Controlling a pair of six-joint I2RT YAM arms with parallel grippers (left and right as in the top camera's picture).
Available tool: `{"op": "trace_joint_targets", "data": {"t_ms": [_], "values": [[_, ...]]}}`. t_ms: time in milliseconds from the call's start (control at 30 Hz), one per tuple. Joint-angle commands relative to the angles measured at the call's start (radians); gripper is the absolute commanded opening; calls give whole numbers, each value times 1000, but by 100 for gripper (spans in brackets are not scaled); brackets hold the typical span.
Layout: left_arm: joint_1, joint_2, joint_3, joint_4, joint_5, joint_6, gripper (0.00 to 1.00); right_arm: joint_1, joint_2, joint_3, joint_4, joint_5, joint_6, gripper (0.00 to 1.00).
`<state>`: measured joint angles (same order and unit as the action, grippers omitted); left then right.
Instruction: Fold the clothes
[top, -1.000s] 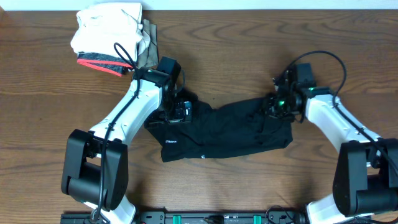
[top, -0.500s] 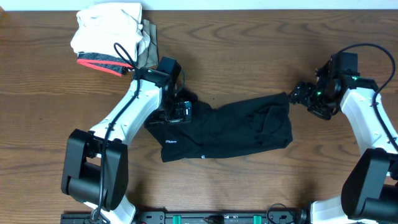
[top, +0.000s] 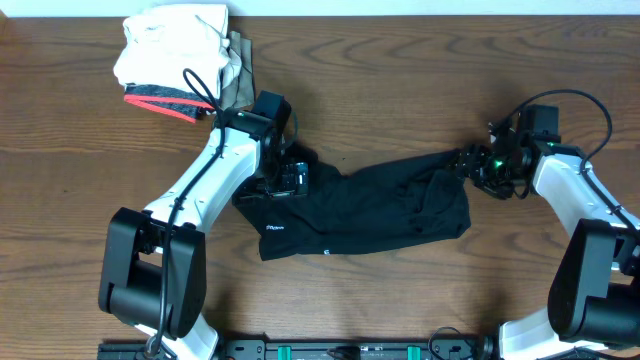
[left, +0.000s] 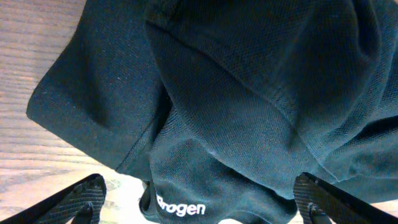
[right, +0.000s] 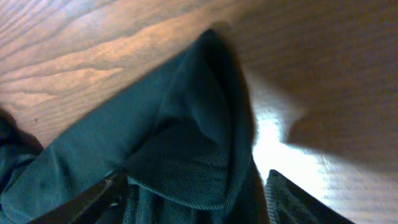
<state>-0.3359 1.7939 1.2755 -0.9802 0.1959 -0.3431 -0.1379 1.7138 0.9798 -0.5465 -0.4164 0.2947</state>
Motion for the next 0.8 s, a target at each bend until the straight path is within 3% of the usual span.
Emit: {"op": "trace_joint_targets", "data": {"t_ms": [0,167,267,500,567,767], "values": [[0,1,-9,-2,-1,-9,98,17,7,-30,38,-39,15,61],[0,1,-9,-2,-2,-9,98,36,7,-60,99,-44,26,58],[0,1,-9,-2,-2,-9,98,43,7,-63,122,-45,27,50],[0,1,-9,-1,-2,-9,98,55,7,-63,146,-61,37,17],[0,1,-9,-1,-2,-9,98,58,7,-63,158,-63,53,3],[0,1,-9,-2,-2,-9,98,60,7,-63,235,-169,115,1]]}}
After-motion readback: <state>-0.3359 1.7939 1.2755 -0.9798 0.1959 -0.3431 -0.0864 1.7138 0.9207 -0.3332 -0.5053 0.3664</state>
